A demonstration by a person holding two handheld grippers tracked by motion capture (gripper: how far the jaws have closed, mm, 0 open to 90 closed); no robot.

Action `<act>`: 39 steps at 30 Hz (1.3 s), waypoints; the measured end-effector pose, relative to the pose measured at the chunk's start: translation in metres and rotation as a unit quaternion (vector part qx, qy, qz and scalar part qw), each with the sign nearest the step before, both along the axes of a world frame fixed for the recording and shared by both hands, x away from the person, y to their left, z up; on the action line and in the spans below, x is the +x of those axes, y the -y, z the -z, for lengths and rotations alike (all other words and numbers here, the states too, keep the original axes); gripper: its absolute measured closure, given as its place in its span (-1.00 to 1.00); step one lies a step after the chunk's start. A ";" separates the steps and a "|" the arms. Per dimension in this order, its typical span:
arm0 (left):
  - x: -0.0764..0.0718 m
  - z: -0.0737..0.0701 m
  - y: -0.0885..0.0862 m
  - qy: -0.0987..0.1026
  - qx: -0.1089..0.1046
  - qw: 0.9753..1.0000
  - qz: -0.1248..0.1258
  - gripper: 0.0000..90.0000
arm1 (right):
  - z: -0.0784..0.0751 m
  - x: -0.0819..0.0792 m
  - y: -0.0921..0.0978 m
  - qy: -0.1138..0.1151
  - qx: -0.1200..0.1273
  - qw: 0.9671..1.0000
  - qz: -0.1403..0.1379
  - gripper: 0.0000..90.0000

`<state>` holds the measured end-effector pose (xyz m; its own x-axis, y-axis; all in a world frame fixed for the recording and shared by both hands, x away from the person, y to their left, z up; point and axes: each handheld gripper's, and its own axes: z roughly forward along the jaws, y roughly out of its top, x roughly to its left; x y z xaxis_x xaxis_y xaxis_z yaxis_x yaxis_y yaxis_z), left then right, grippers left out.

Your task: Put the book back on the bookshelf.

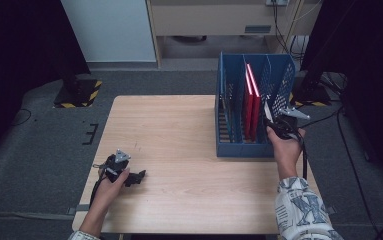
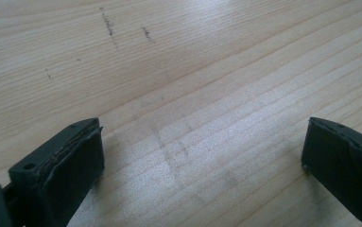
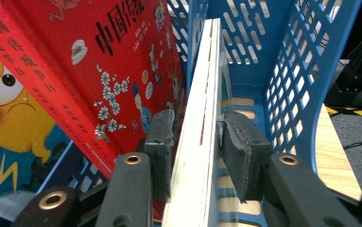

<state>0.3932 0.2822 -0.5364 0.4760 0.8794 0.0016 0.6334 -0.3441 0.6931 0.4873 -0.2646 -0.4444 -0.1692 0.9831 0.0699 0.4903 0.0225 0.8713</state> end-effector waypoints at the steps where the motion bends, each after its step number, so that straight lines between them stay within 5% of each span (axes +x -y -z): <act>1: 0.000 0.000 0.000 0.000 0.000 1.000 0.000 -1.00 | 0.000 0.000 -0.001 -0.001 0.001 1.000 -0.001 0.42; 39: 0.000 0.000 0.000 0.000 0.000 1.000 0.001 -1.00 | -0.014 -0.011 0.004 0.020 0.021 0.999 -0.017 -0.53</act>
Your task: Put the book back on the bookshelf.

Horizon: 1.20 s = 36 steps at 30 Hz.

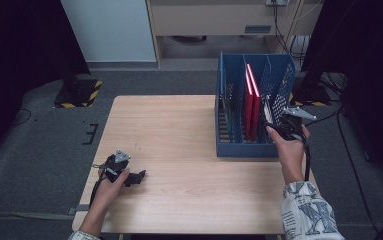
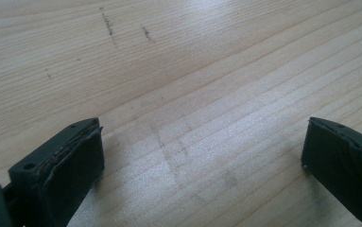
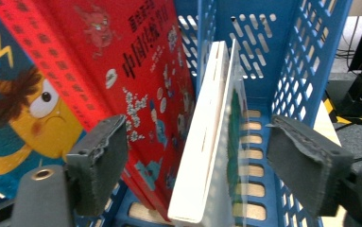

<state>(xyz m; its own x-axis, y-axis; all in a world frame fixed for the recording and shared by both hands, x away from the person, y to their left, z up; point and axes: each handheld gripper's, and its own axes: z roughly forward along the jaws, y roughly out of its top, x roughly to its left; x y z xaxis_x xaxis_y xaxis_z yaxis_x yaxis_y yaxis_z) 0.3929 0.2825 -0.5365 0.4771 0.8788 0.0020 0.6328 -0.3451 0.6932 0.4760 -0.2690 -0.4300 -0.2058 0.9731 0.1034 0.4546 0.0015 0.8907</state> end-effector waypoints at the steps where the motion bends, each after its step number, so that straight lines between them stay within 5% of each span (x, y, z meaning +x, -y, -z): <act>1: 0.000 0.000 0.000 0.000 0.000 1.000 0.000 -1.00 | 0.000 -0.001 0.000 0.001 -0.001 1.000 -0.004 -0.56; 11: 0.000 0.000 0.000 0.000 0.000 1.000 0.000 -1.00 | -0.007 -0.008 0.000 0.009 0.009 1.000 -0.027 -0.72; 36: 0.000 0.000 0.000 0.000 0.000 1.000 -0.001 -1.00 | -0.016 -0.039 -0.017 0.018 -0.008 0.996 -0.090 -0.81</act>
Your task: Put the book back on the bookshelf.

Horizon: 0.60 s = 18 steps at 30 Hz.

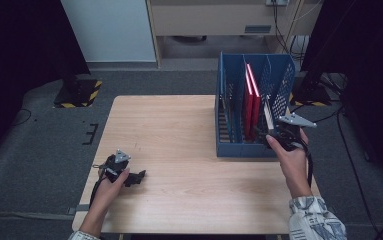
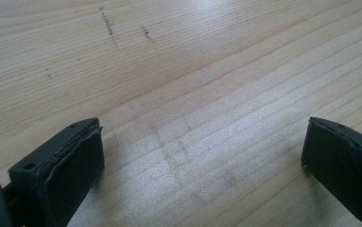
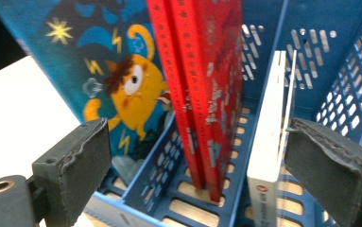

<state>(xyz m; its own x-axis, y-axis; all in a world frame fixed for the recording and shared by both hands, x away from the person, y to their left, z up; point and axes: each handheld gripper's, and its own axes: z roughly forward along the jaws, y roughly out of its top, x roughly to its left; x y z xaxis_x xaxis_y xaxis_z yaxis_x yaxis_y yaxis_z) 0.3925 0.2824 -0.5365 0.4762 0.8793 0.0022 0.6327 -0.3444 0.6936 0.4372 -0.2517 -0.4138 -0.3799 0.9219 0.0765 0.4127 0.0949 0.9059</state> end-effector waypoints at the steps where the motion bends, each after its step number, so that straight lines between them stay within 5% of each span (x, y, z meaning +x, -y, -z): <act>1: 0.000 0.000 0.000 0.000 0.000 1.000 0.000 -1.00 | -0.001 -0.002 -0.001 0.000 0.000 1.000 -0.003 -0.82; 18: -0.001 0.000 0.000 0.000 0.000 1.000 -0.001 -1.00 | 0.003 -0.039 -0.048 -0.011 -0.016 0.996 -0.082 -0.84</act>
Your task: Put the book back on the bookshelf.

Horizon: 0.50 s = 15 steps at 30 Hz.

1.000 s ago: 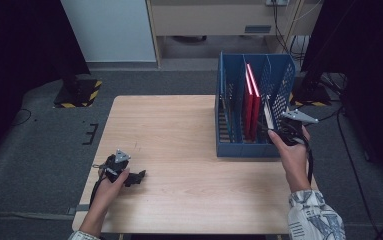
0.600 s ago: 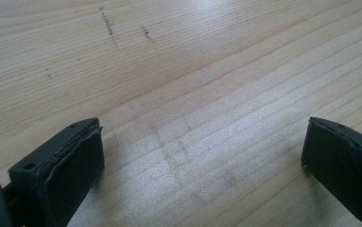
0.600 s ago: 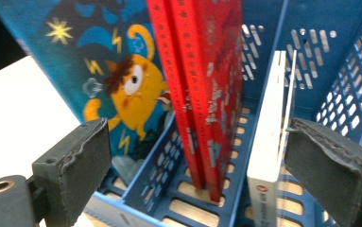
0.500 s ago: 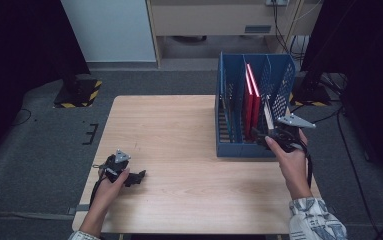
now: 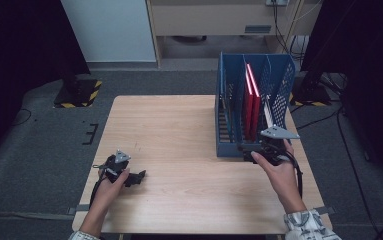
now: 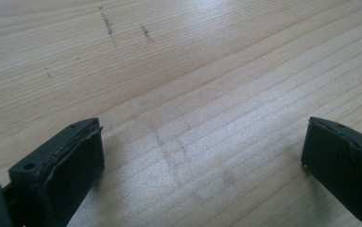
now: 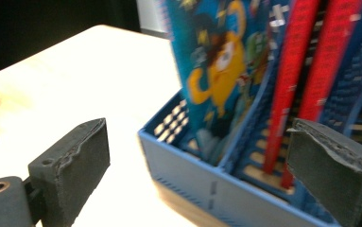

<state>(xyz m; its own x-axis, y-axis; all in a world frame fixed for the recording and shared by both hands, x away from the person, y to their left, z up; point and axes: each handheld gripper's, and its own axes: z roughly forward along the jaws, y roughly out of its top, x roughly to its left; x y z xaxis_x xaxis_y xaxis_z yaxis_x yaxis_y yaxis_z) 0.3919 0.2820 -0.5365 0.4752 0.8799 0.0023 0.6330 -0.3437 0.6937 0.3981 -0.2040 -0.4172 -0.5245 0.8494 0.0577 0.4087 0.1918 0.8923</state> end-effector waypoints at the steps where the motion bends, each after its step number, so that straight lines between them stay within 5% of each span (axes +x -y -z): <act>1: 0.000 0.000 0.000 0.000 0.000 1.000 0.000 -1.00 | 0.001 -0.001 -0.003 -0.001 0.000 1.000 -0.003 -0.84; 15: 0.000 0.000 0.000 0.000 0.001 1.000 0.002 -1.00 | 0.015 -0.019 -0.050 -0.017 -0.016 0.997 -0.071 -0.85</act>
<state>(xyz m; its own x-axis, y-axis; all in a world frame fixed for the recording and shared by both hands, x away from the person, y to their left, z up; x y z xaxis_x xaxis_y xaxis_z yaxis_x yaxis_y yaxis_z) 0.3916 0.2822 -0.5364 0.4781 0.8783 0.0043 0.6322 -0.3475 0.6925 0.3787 -0.1537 -0.4319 -0.6374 0.7688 0.0514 0.4058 0.2783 0.8706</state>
